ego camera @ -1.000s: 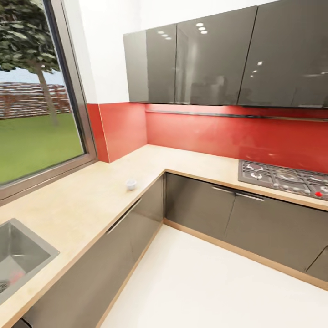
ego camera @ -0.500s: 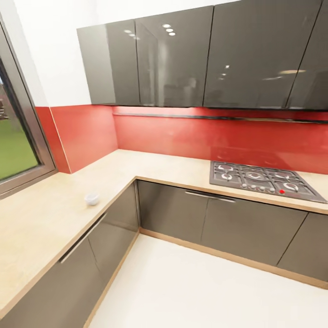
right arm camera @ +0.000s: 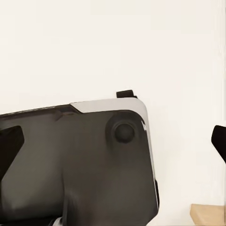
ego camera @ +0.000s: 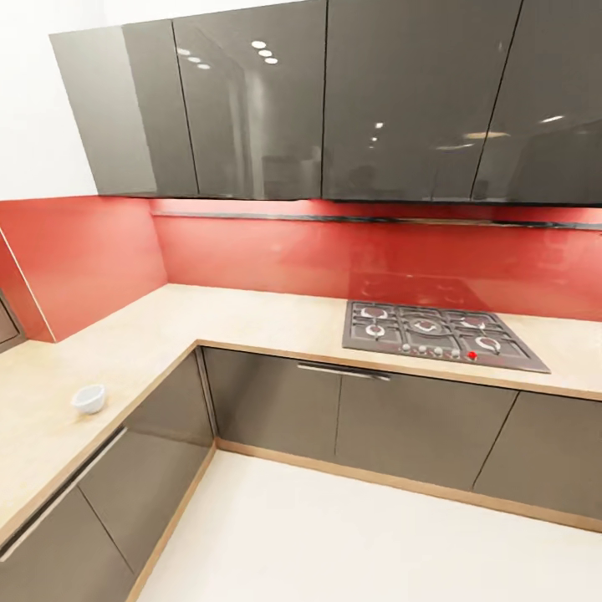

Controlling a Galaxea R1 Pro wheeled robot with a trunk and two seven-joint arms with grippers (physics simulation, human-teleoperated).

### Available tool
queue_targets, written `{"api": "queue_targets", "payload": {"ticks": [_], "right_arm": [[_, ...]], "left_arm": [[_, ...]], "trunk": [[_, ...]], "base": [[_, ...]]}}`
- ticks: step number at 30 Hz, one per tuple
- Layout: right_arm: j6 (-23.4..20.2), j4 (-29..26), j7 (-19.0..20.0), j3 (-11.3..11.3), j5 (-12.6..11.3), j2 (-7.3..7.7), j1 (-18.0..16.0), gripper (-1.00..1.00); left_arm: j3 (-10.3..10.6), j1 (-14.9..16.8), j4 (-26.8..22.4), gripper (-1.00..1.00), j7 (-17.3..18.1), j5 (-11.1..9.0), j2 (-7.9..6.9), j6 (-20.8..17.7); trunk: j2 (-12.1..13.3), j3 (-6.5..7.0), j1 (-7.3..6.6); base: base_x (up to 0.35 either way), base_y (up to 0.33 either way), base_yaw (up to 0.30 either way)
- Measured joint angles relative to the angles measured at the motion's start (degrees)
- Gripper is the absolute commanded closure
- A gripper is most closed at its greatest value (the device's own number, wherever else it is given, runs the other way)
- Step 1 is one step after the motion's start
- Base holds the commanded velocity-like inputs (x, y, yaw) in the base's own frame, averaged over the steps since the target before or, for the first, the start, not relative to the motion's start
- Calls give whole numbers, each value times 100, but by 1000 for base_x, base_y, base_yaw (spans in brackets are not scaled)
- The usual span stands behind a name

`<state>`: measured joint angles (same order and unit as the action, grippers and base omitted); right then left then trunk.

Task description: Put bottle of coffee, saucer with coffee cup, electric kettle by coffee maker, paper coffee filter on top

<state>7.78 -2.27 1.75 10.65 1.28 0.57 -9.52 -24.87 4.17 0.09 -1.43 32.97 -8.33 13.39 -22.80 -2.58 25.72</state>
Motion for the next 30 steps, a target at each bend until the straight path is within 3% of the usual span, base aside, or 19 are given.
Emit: {"api": "queue_targets", "payload": {"ticks": [5, 19, 30], "right_arm": [[0, 2, -11, 0, 3, -9, -1, -100], [-10, 2, -5, -15, 21, -30, -2, -100], [-18, 2, 16, -20, 24, -29, -2, -100]], "left_arm": [[0, -2, -2, -100, 0, 0, 0, 0], [0, -1, -1, -100, 0, 0, 0, 0], [-1, -2, -1, -100, 0, 0, 0, 29]], "trunk": [[0, -4, 0], [0, -24, 0], [1, -46, 3]], "base": [[279, -227, 106], [279, -227, 265], [18, -13, 270]]}}
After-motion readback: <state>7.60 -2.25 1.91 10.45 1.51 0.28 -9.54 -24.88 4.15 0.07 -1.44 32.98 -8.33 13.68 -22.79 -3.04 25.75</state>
